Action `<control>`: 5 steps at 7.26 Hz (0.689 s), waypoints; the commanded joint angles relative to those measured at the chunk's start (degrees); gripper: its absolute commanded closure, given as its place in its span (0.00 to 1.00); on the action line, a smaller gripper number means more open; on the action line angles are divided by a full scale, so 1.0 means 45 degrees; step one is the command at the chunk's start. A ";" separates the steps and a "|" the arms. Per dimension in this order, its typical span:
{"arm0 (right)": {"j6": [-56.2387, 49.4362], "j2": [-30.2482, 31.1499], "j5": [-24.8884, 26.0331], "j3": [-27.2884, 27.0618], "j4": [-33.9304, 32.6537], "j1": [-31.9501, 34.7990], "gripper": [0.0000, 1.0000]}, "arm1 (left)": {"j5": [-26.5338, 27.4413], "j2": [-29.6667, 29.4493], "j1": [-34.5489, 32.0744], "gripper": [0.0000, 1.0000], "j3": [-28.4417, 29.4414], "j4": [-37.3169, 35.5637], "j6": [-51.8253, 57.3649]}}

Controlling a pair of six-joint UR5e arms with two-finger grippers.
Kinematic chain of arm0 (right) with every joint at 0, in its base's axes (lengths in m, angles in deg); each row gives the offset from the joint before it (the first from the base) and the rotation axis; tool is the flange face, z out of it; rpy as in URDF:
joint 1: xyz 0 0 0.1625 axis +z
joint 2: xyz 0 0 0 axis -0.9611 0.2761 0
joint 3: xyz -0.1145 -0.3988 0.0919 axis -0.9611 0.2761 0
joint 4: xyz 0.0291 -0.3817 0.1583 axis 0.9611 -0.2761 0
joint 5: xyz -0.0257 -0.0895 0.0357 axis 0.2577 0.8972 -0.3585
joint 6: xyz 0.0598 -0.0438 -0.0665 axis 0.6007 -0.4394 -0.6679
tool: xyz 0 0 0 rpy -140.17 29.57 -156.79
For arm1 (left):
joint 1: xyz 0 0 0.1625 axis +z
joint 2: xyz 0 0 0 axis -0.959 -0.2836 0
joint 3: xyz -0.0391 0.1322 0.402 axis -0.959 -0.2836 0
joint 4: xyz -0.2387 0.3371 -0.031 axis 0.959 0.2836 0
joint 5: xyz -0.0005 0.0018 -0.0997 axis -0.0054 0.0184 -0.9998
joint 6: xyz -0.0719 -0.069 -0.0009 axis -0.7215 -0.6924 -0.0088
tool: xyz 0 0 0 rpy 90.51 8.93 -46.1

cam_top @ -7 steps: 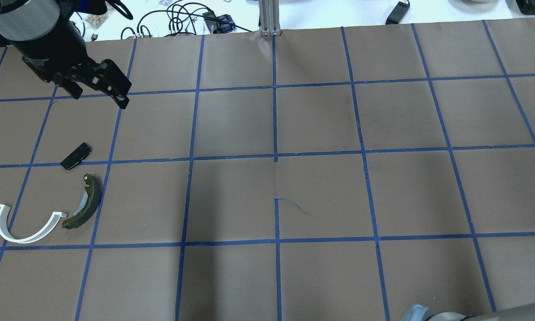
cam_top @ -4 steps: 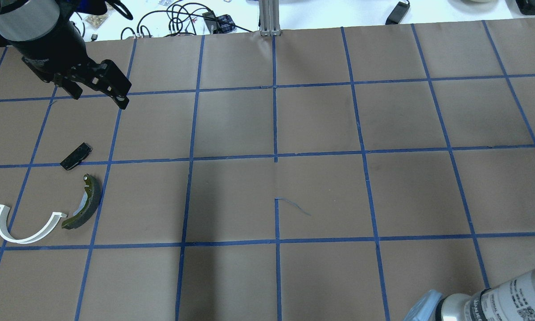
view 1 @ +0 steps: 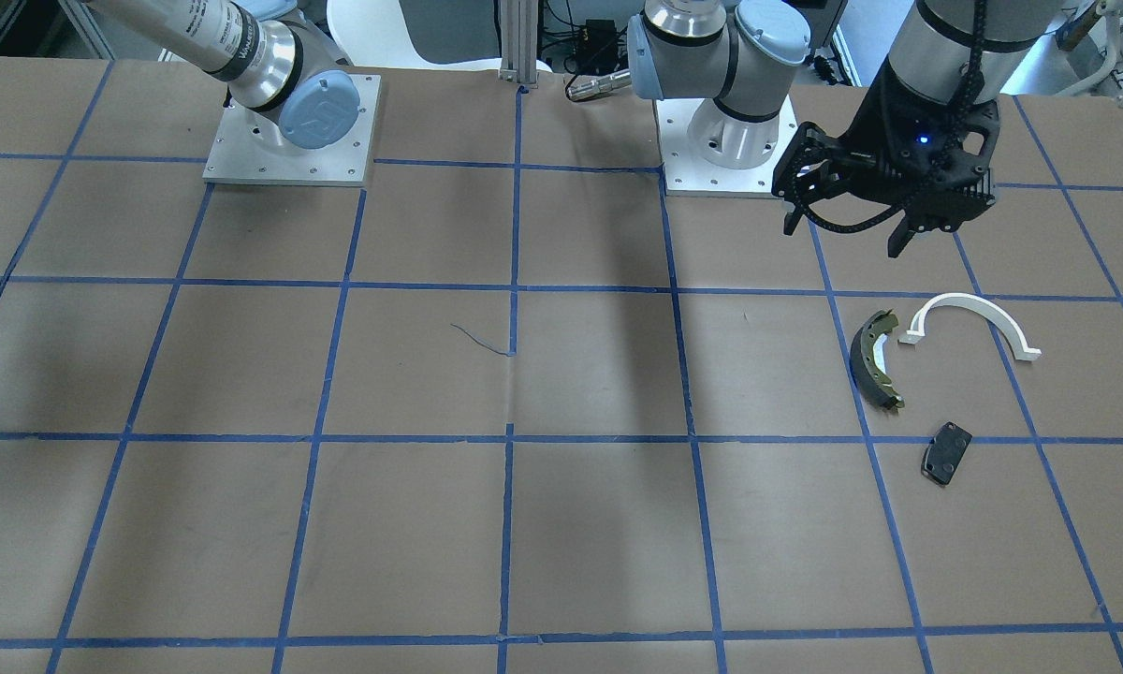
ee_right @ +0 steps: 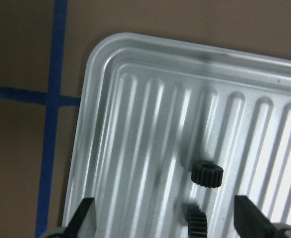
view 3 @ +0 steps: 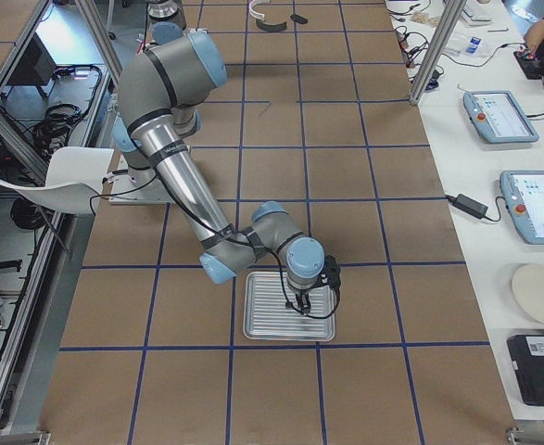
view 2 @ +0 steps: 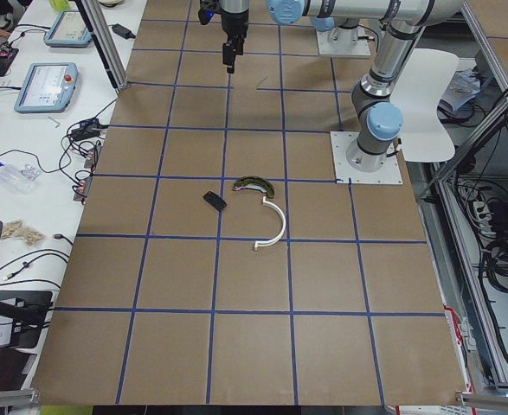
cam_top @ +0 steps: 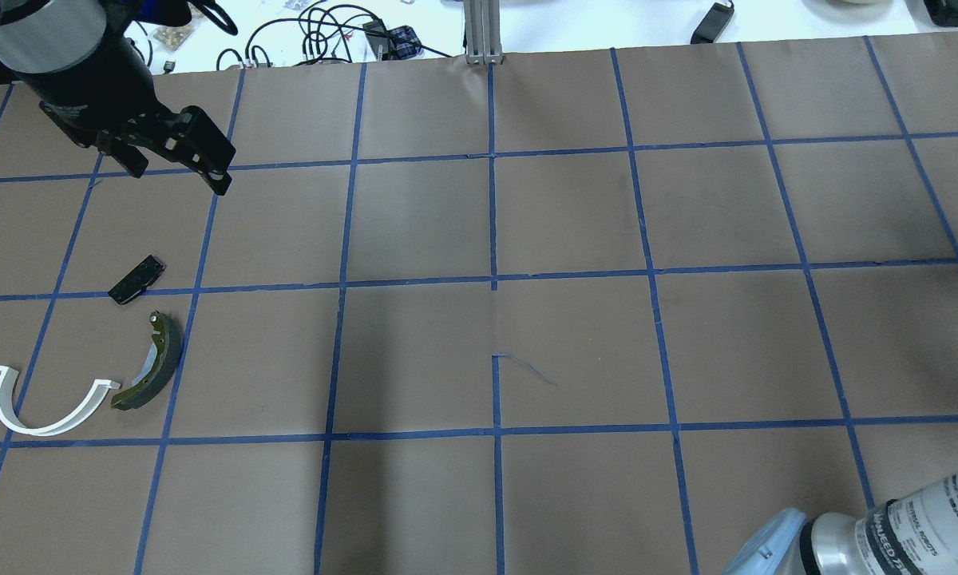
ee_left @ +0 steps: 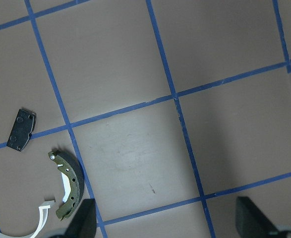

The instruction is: Place bearing gear from tray to pile

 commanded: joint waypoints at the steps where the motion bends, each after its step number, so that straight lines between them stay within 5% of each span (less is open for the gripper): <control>1: -0.0172 -0.0090 0.0597 -0.0046 -0.0060 -0.0141 0.09 | -0.0006 0.0009 0.0000 0.00 0.0000 0.0000 -0.0009; 5: -0.0132 -0.0421 0.1065 -0.0124 -0.0118 -0.0141 0.31 | -0.0006 0.0009 0.0000 0.00 0.0000 0.0000 -0.0009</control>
